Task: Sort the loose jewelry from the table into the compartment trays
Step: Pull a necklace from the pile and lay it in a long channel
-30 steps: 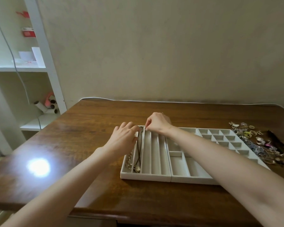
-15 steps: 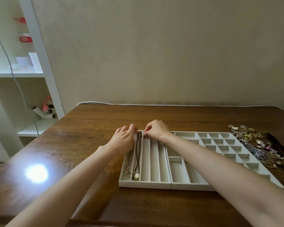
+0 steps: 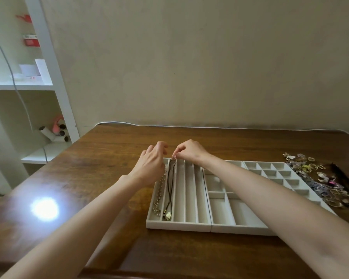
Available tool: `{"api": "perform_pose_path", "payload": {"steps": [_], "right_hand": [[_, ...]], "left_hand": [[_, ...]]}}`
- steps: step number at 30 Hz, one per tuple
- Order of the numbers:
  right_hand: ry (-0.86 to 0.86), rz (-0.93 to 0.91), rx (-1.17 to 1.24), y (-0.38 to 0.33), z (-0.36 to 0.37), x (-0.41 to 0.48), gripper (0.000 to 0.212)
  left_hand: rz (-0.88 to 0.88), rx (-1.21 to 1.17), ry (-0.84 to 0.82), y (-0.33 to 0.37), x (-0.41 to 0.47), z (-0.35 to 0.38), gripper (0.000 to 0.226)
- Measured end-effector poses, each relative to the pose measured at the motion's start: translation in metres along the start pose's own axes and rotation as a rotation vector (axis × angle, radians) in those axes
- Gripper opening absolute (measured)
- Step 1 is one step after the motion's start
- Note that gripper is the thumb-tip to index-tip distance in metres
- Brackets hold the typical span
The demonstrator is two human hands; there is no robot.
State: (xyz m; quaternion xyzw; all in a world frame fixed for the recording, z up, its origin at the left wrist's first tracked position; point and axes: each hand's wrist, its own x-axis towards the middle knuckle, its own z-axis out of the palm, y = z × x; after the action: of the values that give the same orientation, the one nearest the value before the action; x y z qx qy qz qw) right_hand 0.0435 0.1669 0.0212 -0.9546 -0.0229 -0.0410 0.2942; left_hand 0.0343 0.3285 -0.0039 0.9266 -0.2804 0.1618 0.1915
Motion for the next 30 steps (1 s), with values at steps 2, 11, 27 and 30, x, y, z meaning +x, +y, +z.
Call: {"api": "perform_pose_path", "payload": {"steps": [2,11,27,30], "right_hand": [[0.039,-0.009,-0.047,-0.002,0.0,-0.001,0.023],[0.045,-0.179,-0.338,-0.005,0.01,-0.011,0.028],[0.096,-0.173,-0.164,-0.001,-0.011,-0.017,0.03],[0.08,-0.161,-0.114,0.007,-0.023,-0.021,0.028]], "left_hand": [[-0.022,-0.009,0.0,-0.002,0.0,-0.001,0.053],[-0.029,-0.041,-0.059,-0.007,-0.008,0.003,0.052],[-0.005,-0.001,-0.042,-0.001,-0.011,-0.004,0.039],[0.014,-0.012,-0.043,0.013,-0.005,-0.002,0.035]]}}
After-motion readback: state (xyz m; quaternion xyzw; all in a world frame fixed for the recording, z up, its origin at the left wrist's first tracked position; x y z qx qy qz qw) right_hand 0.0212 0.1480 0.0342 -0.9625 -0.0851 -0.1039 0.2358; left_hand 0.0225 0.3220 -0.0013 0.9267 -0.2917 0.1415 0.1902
